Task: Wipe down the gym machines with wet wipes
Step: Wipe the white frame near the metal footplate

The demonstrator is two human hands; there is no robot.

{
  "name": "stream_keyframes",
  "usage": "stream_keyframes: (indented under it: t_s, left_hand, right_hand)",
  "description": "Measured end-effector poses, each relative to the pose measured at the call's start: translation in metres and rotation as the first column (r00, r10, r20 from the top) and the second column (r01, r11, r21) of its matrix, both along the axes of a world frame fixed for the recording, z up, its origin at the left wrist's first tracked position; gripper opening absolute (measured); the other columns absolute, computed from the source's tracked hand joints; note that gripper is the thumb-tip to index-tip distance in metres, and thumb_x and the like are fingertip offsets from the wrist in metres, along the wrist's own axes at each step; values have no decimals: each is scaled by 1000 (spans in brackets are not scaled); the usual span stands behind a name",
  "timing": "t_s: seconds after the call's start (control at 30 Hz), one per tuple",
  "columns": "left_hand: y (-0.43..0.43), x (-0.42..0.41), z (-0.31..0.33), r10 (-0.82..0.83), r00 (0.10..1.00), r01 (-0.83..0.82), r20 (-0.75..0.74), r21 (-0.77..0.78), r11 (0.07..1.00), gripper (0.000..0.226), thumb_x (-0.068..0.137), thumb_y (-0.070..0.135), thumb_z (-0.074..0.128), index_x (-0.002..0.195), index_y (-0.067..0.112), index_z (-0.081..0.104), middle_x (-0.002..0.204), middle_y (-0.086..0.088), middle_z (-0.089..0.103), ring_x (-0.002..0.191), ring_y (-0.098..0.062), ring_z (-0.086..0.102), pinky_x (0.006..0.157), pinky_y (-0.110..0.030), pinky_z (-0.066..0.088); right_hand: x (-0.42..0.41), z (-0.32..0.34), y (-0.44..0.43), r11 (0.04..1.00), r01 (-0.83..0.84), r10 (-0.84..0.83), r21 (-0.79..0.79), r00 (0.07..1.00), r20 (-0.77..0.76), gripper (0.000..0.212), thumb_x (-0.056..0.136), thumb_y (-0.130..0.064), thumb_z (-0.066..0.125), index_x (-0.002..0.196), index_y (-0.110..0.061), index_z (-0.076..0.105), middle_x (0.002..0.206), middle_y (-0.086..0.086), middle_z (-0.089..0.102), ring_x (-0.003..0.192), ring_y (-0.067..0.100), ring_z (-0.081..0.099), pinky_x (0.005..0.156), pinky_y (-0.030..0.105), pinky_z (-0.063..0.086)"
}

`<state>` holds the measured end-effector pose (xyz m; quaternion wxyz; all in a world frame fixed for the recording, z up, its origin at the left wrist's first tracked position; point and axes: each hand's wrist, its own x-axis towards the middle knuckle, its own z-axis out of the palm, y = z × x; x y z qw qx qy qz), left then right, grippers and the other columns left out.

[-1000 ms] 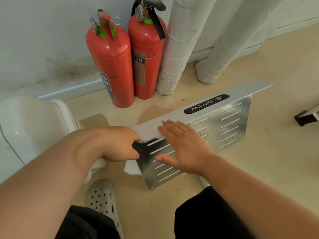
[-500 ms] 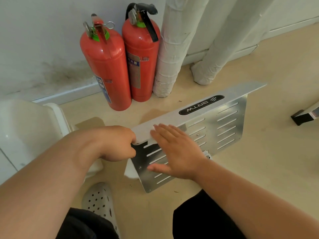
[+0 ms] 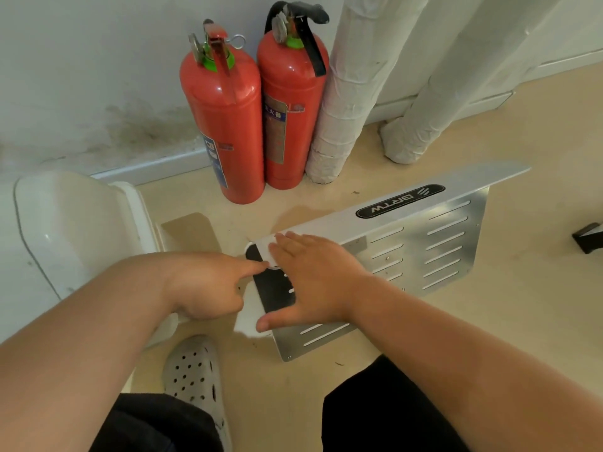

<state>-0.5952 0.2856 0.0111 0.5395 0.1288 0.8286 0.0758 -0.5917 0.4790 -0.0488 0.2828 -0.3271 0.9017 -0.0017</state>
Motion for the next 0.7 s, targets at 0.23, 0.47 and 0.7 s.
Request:
stream_keyframes:
  t_s: [0.23,0.47,0.7]
  left_hand:
    - [2,22,-1,66,998,-66,4,-8,998,83,99,15,39,157,40,-15,110,-8,69,62,-12,46,56,-25,37]
    - [8,15,3,0,1000,-1,-18,-15,1000,59,106,25,37,160,29,13,135,-6,57,105,-20,59,85,-30,48]
    - [-2,17,-8,23,999,-23,-39,-6,1000,68,105,20,36,162,24,0,151,-12,47,117,-22,53,96,-32,46]
  right_hand:
    - [-60,7,66,948,221,-228,231,974,2,134,60,-101,24,163,-16,18,171,7,14,157,20,15,125,38,16]
    - [-30,-2,-21,996,65,-73,58,986,148,137,58,-102,37,161,-14,24,169,2,22,154,22,23,124,41,25]
    - [-25,17,58,992,10,-22,128,996,89,142,50,-108,9,165,-25,3,170,-8,-5,158,9,0,122,24,-1]
